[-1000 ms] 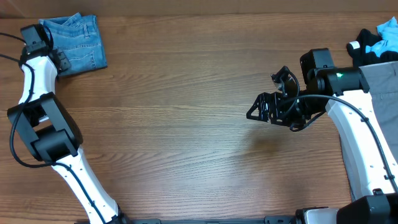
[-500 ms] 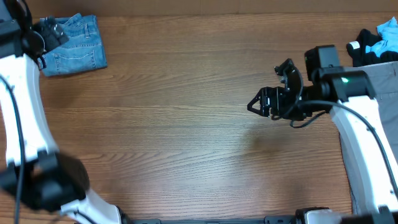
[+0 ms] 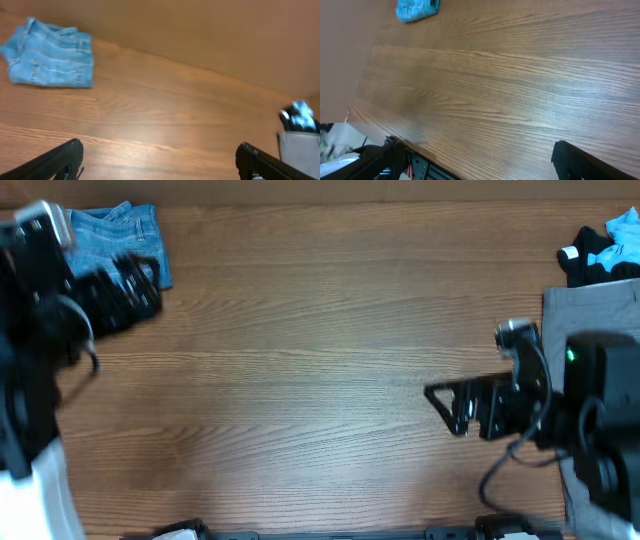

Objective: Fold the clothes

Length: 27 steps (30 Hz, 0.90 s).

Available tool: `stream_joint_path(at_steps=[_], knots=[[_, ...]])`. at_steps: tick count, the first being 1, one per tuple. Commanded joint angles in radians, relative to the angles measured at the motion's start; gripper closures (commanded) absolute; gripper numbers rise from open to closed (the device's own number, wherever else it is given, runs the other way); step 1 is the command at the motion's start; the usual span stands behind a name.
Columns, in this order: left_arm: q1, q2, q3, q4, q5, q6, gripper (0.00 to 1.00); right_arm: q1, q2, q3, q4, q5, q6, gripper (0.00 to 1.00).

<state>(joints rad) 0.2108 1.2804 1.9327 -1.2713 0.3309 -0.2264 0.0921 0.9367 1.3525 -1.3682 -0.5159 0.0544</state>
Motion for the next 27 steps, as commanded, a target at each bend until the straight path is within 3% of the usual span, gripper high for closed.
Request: stream_joint_path(at_steps=[1, 10, 16, 27], knots=[[-0.042, -0.135, -0.114, -0.018, 0.029, 0.069, 0.0, 0.004, -0.081, -0.081, 0.013, 0.045, 0.048, 0.02], [-0.056, -0.553, -0.654, 0.102, 0.089, 0.019, 0.0, 0.004, -0.305, -0.42, 0.304, 0.053, 0.21, 0.02], [-0.054, -0.828, -0.987, 0.211, 0.081, -0.053, 0.0, 0.004, -0.313, -0.582, 0.587, 0.09, 0.314, 0.0], [-0.054, -0.849, -1.19, 0.295, 0.077, -0.059, 0.0, 0.004, -0.176, -0.6, 0.679, 0.124, 0.313, 0.0]])
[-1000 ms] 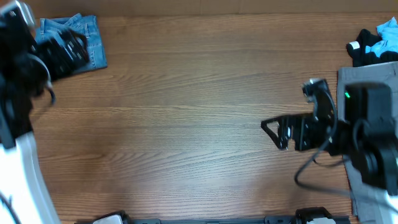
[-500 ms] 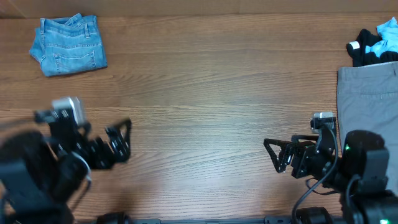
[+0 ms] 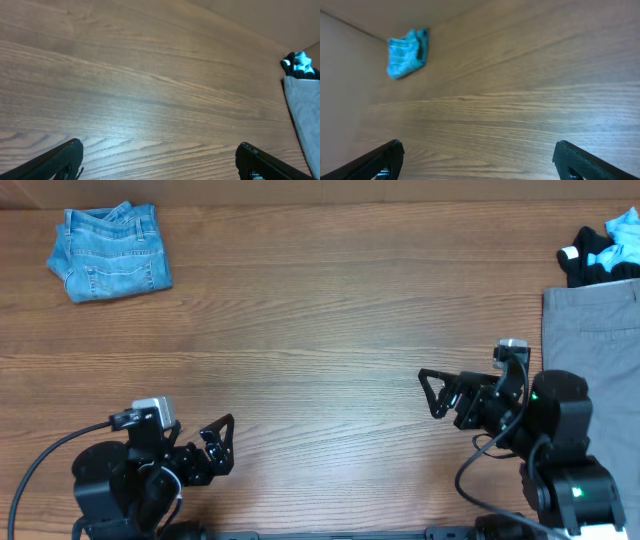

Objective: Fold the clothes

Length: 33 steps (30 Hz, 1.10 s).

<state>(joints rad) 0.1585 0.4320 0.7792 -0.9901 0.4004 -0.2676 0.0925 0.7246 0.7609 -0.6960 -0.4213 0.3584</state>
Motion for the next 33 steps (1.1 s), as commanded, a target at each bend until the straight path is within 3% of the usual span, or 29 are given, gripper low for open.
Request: stream_joint_path(at_steps=[1, 15, 23, 33], knots=[[-0.002, 0.0, -0.046, 0.017, 0.007, -0.018, 0.0, 0.004, 0.051, -0.008, 0.006, 0.029, 0.009, 0.0], [-0.002, 0.0, -0.077, -0.001, 0.008, -0.018, 0.0, 0.004, 0.288, -0.008, 0.043, 0.022, 0.059, 0.0], [-0.002, 0.0, -0.077, -0.001, 0.008, -0.018, 0.0, 0.003, 0.261, -0.006, 0.246, -0.203, 0.091, 0.0], [-0.002, 0.0, -0.077, -0.001, 0.008, -0.018, 0.0, 0.003, 0.228, -0.006, 0.34, -0.203, 0.06, 0.0]])
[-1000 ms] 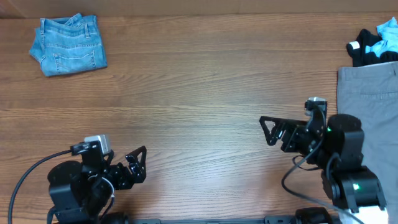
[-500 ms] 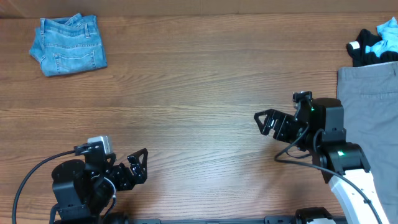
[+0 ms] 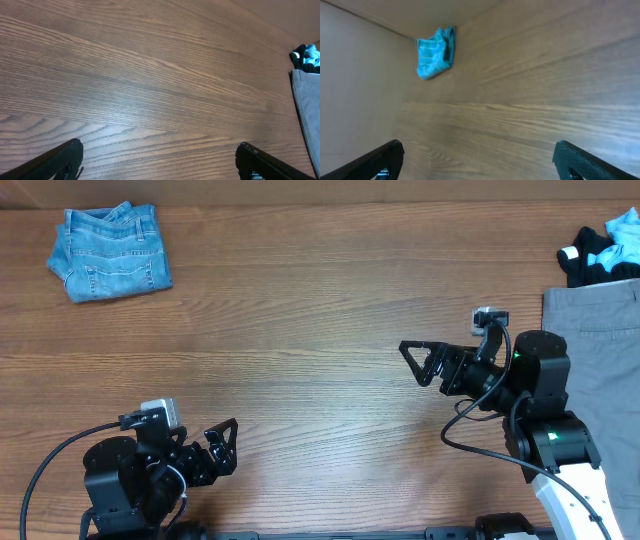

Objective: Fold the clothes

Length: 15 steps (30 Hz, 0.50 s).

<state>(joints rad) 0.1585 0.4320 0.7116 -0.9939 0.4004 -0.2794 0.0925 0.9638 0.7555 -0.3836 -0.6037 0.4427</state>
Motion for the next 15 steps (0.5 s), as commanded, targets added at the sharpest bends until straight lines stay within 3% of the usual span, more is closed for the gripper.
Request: stream_joint_path(at_steps=[1, 9, 15], knots=[[-0.002, 0.0, -0.01, 0.003, 0.008, -0.006, 0.0, 0.003, -0.011, -0.001, 0.041, -0.027, -0.049, 0.0], [-0.002, 0.0, -0.01, 0.003, 0.008, -0.006, 0.0, 0.003, -0.096, -0.001, 0.047, -0.026, -0.24, 0.0], [-0.002, 0.0, -0.01, 0.003, 0.008, -0.006, 0.0, 0.001, -0.188, -0.001, 0.068, 0.045, -0.243, 0.0]])
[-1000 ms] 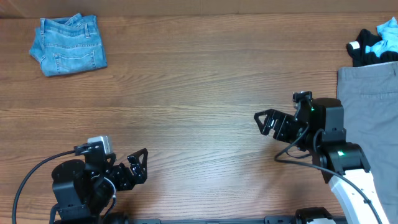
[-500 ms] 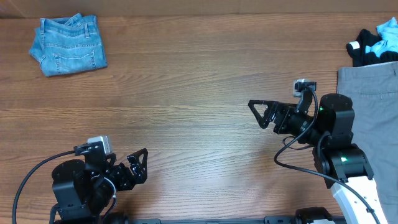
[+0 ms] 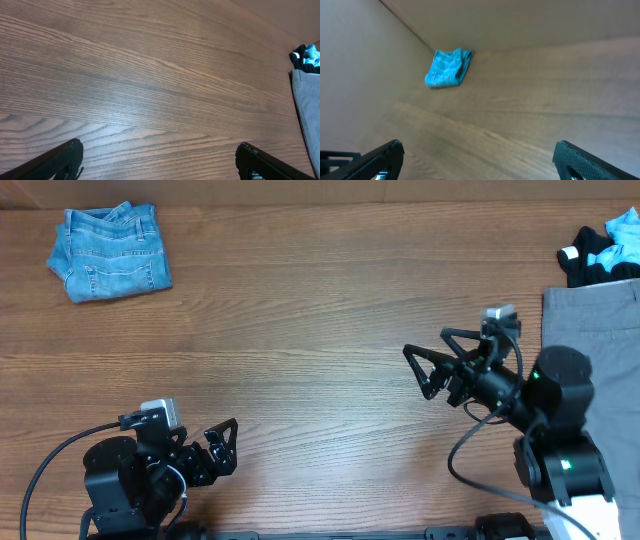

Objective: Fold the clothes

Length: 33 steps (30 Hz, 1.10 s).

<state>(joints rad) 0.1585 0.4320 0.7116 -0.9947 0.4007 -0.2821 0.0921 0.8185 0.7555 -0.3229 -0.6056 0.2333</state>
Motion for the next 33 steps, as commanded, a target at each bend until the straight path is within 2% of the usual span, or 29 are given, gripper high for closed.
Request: stream_joint_path(at_steps=[1, 7, 12, 13, 17, 25, 33], knots=[[-0.002, 0.0, -0.01, 0.004, 0.007, -0.003, 0.0, 0.001, -0.058, -0.001, 0.005, 0.072, -0.033, 0.0], [-0.002, 0.0, -0.01, 0.004, 0.007, -0.003, 0.0, -0.03, -0.241, -0.003, -0.072, 0.237, -0.041, 0.0], [-0.002, 0.0, -0.01, 0.004, 0.007, -0.003, 0.0, -0.069, -0.382, -0.003, -0.152, 0.238, -0.22, 0.0], [-0.002, 0.0, -0.01, 0.004, 0.008, -0.003, 0.0, -0.075, -0.419, -0.003, -0.18, 0.238, -0.293, 0.0], [-0.002, 0.0, -0.01, 0.004, 0.008, -0.003, 0.0, -0.076, -0.478, -0.006, -0.238, 0.239, -0.396, 0.0], [-0.002, 0.0, -0.01, 0.004, 0.007, -0.003, 0.0, -0.13, -0.596, -0.105, -0.225, 0.239, -0.425, 0.0], [-0.002, 0.0, -0.01, 0.004, 0.007, -0.003, 0.0, -0.149, -0.754, -0.324, -0.111, 0.238, -0.424, 0.0]])
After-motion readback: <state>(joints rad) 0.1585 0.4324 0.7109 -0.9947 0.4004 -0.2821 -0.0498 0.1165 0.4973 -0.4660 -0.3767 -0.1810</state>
